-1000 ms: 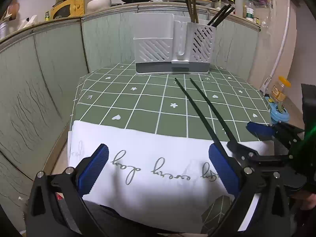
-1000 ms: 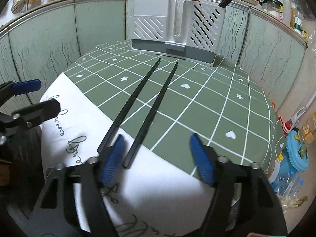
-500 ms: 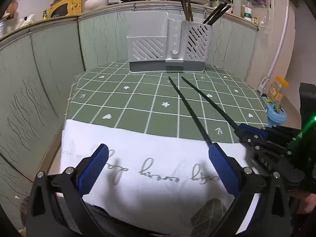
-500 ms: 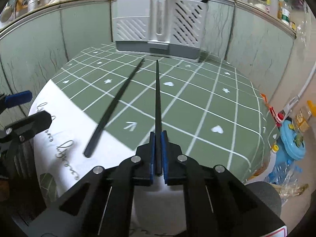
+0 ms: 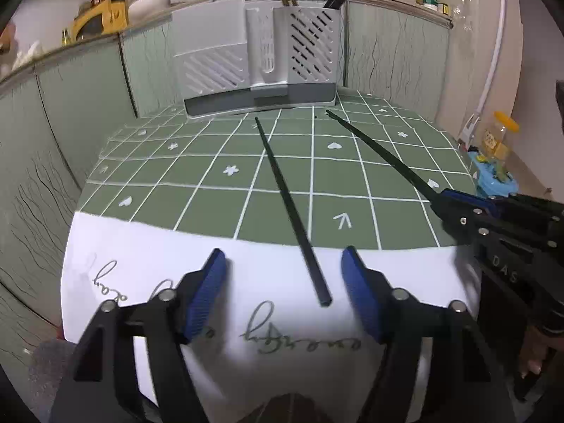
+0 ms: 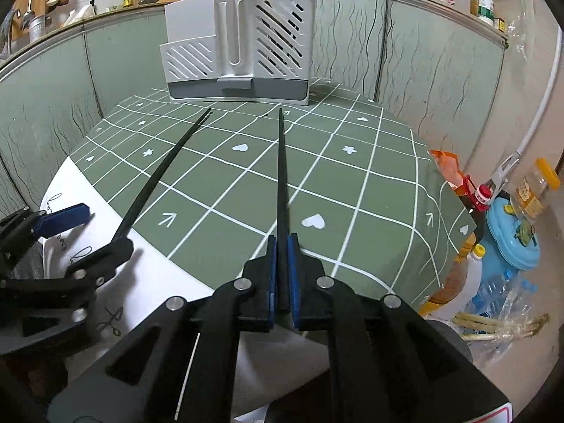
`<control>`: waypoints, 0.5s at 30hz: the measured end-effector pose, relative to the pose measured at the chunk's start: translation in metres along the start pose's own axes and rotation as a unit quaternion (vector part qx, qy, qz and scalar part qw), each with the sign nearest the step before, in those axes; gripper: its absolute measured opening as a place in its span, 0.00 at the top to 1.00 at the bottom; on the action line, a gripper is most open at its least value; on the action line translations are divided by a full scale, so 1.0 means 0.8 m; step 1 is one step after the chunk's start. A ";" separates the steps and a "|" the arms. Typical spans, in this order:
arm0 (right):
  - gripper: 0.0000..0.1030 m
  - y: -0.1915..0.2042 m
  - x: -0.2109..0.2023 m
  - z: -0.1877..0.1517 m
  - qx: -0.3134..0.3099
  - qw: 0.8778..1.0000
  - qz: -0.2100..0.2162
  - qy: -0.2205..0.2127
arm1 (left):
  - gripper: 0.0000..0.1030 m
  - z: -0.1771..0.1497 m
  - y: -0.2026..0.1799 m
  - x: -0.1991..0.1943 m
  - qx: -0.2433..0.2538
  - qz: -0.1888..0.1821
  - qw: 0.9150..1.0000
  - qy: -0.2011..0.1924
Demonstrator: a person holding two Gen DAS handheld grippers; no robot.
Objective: Organize utensils
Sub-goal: 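Close the left tool on a black chopstick while the right grasps the other black chopstick, then lift both black chopsticks upright and carry them toward the white holder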
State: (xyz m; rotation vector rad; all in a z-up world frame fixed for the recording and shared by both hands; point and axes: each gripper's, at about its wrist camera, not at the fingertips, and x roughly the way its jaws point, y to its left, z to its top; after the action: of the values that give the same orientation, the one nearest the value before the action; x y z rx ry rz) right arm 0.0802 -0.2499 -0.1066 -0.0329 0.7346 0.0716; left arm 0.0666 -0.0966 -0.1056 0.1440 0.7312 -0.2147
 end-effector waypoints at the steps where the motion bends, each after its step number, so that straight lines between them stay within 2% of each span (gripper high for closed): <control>1: 0.94 -0.001 0.000 0.000 0.001 1.000 0.000 0.000 | 0.47 -0.001 -0.004 0.000 0.003 0.009 1.000 -0.001; 3: 0.94 -0.003 -0.001 -0.001 0.002 1.000 0.000 -0.001 | 0.72 -0.001 -0.009 0.001 0.002 0.012 1.000 -0.002; 4: 0.94 -0.004 -0.001 -0.001 0.002 1.000 0.001 -0.001 | 0.76 -0.001 -0.011 0.001 0.002 0.012 1.000 -0.002; 6: 0.94 -0.004 -0.002 -0.002 0.002 1.000 0.001 -0.001 | 0.91 -0.001 -0.016 0.002 0.008 0.039 0.999 -0.001; 15: 0.94 -0.005 -0.006 0.000 0.002 1.000 0.006 -0.002 | 0.93 0.004 0.012 -0.003 -0.027 0.007 1.000 0.014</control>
State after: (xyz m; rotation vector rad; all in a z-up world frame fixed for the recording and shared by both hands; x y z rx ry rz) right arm 0.0771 -0.2543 -0.1038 -0.0249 0.7310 0.0814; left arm 0.0694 -0.0874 -0.1007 0.1007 0.7630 -0.1799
